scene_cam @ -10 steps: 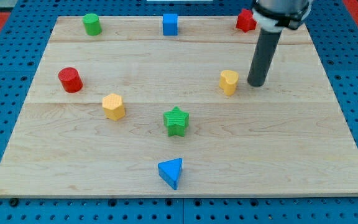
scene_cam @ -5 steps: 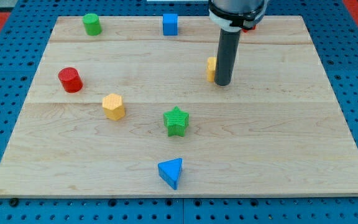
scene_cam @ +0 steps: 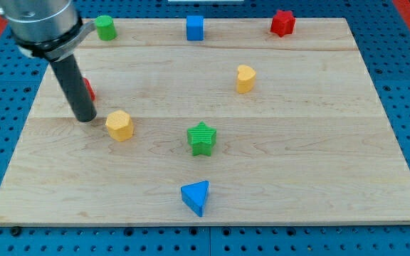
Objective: Move the yellow hexagon diagonally bottom right to the yellow heart
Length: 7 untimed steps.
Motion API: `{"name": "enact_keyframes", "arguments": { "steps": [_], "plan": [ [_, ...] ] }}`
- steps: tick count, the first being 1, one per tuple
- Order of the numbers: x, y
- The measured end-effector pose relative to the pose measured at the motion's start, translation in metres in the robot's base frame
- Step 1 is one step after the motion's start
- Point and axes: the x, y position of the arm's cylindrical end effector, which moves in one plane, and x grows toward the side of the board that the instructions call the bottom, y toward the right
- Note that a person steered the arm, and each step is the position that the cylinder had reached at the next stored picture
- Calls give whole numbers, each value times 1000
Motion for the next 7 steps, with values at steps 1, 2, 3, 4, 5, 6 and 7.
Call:
{"name": "enact_keyframes", "arguments": {
  "steps": [1,2,3,4,5,6,7],
  "plan": [
    [20,7],
    [17,45],
    [-15,71],
    [-19,113],
    [7,108],
    [37,104],
    [38,136]
  ]
}}
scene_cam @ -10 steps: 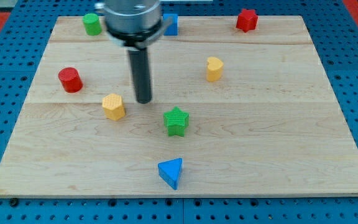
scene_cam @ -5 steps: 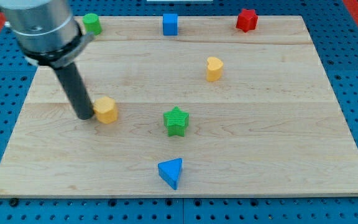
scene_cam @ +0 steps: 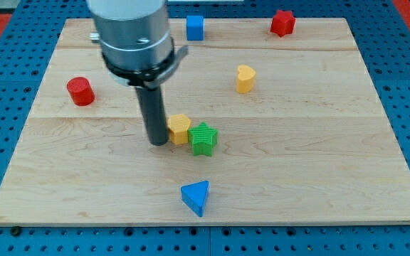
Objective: Move the yellow hexagon diagonally bottom right to the yellow heart
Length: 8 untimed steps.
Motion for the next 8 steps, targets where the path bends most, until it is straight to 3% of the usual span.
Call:
{"name": "enact_keyframes", "arguments": {
  "steps": [2,5,8],
  "plan": [
    [-50,49],
    [-74,138],
    [-112,138]
  ]
}}
